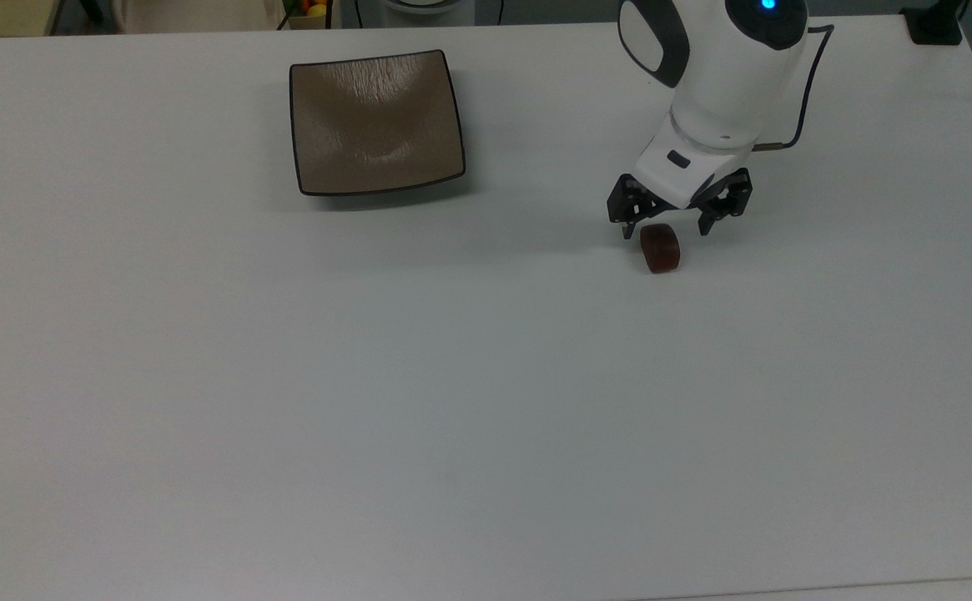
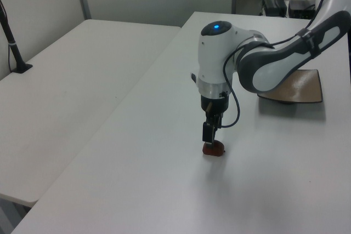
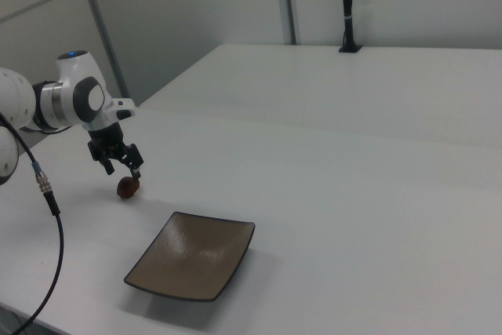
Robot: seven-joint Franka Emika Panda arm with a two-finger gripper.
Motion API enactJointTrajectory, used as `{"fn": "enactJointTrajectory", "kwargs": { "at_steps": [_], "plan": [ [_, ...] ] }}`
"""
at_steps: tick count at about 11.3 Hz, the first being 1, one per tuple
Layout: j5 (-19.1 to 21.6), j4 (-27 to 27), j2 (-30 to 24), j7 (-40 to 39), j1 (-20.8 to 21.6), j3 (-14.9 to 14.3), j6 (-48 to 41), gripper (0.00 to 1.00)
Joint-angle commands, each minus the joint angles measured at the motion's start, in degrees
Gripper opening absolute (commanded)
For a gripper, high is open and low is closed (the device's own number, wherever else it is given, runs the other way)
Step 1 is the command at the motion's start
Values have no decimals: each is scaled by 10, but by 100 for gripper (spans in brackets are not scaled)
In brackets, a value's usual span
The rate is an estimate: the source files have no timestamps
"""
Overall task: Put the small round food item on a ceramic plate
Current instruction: 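Lower the gripper around the food item and close it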
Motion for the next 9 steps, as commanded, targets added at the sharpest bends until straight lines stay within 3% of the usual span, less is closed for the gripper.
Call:
{"fn": "enactJointTrajectory", "kwargs": {
  "at_steps": [1, 4, 5, 9],
  "plan": [
    [-13, -36, -3, 11, 4, 0, 38, 100],
    [-22, -43, 7, 5, 4, 0, 63, 100],
    [-34, -43, 7, 5, 4, 0, 63, 95],
    [-38, -43, 8, 4, 3, 5, 62, 43]
  ]
}}
